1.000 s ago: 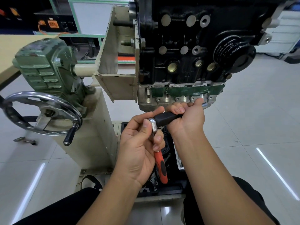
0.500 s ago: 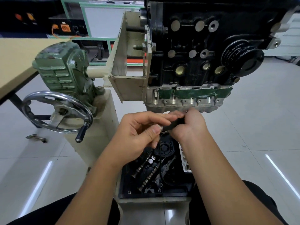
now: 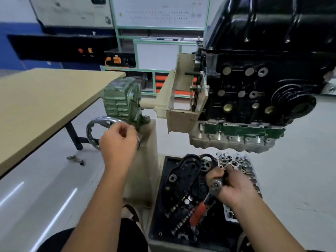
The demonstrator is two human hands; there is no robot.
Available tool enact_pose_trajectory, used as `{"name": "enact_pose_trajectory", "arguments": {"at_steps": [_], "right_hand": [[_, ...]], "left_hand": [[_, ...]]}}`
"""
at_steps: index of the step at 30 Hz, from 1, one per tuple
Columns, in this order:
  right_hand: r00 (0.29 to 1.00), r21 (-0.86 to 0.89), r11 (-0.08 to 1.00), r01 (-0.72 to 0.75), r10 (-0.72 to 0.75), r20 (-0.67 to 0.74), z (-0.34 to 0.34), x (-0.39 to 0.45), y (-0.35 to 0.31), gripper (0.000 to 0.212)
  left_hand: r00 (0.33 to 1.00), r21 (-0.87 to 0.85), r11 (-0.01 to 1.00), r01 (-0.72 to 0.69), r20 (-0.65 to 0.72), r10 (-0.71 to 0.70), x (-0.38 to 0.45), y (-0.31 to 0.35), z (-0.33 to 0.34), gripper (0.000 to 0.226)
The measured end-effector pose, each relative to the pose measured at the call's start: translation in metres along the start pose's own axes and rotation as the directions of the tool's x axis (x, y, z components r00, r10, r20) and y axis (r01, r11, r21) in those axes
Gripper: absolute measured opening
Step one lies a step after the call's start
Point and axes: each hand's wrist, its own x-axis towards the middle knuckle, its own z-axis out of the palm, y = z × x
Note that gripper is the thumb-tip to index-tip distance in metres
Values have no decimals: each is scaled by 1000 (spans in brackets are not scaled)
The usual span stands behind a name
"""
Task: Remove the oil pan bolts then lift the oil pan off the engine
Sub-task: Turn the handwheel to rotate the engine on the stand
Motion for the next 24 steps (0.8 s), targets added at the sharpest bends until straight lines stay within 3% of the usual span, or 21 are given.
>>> {"name": "enact_pose_trajectory", "arguments": {"at_steps": [2, 4, 5, 7, 11, 17, 21, 24], "right_hand": [[997, -70, 995, -75, 77, 27, 0, -1, 12, 37], [984, -190, 969, -158, 171, 54, 1, -2, 27, 34], [975, -246, 950, -191, 213, 63, 2, -3, 35, 33], [962, -301, 925, -230, 262, 71, 5, 0, 48, 32], [960, -282, 928, -242, 271, 67, 11, 7, 64, 30], [960, -301, 922, -243, 272, 60, 17, 17, 76, 25], [967, -307, 926, -222, 250, 56, 20, 27, 78, 22], [969, -315, 925, -213, 242, 54, 20, 32, 81, 23]], "left_hand": [[988, 318, 936, 150, -74, -133, 20, -36, -13, 17], [939, 517, 813, 268, 49, -341, 22, -62, -9, 27], [891, 495, 812, 309, 149, -430, 17, -68, -2, 36], [814, 280, 861, 424, 299, -498, 1, -72, 13, 46], [881, 269, 908, 320, 267, -390, -11, -64, 22, 46], [913, -144, 904, 402, 130, -386, 45, -46, -15, 37], [964, 150, 953, 264, 0, -267, 81, -71, -48, 46], [936, 491, 812, 314, -20, -350, 89, -108, -73, 47]]}}
